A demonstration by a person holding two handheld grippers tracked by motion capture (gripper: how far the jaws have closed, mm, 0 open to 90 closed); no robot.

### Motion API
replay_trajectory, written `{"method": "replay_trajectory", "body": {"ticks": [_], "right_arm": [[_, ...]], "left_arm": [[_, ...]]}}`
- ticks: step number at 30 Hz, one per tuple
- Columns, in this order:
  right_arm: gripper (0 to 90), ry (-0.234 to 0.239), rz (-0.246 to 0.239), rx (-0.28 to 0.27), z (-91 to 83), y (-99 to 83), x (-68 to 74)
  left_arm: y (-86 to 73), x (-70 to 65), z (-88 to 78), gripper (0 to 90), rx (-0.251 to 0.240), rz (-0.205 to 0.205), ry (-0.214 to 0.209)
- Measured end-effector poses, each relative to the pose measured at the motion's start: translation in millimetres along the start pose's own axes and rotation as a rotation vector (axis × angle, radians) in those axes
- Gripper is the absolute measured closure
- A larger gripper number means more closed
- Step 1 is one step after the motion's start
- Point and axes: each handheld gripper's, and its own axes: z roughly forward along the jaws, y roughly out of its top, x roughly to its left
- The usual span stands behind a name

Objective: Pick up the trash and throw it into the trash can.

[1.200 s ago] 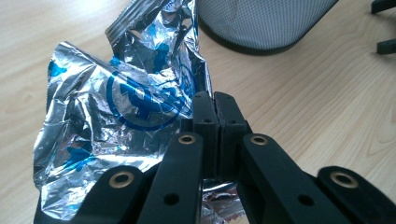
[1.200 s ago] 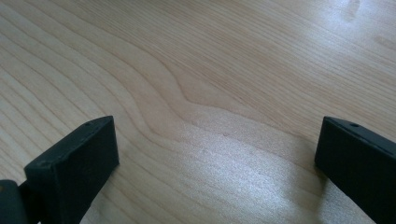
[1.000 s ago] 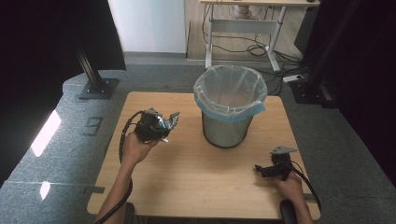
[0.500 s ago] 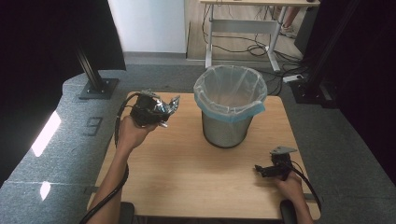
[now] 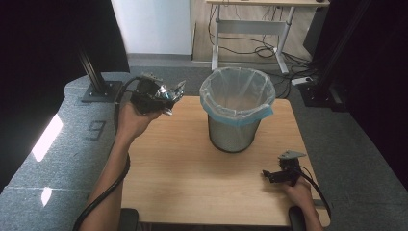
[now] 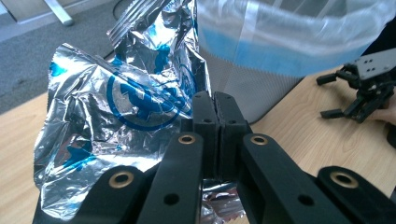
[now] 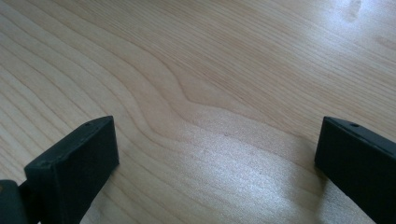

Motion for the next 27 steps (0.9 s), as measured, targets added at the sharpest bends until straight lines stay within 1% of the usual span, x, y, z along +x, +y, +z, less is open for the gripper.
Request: {"method": "replay_trajectory", "body": {"ticks": [6,8,14,20,24,27], "right_arm": [[0.0,0.002,-0.001,0.000,0.0,0.0,0.0],[0.0,0.002,-0.001,0.000,0.0,0.0,0.0],[0.0,0.003,-0.002,0.001,0.0,0.0,0.0],[0.0,0.003,-0.002,0.001,0.0,0.0,0.0],[0.0,0.003,-0.001,0.001,0.0,0.0,0.0],[0.0,0.003,-0.001,0.001,0.0,0.0,0.0]], "left_arm": [[21.1,-2.6,-9.1,88.9,-0.016,0.010,-0.006],[28.8,-4.6,-11.4,88.9,-0.023,0.019,-0.007],[48.2,-11.9,-13.4,88.9,-0.038,0.042,-0.019],[65.8,-19.2,-8.4,88.9,-0.042,0.063,-0.018],[77.7,-23.7,-1.4,88.9,-0.042,0.078,-0.022],[85.9,-26.8,5.6,88.9,-0.047,0.082,-0.033]]}}
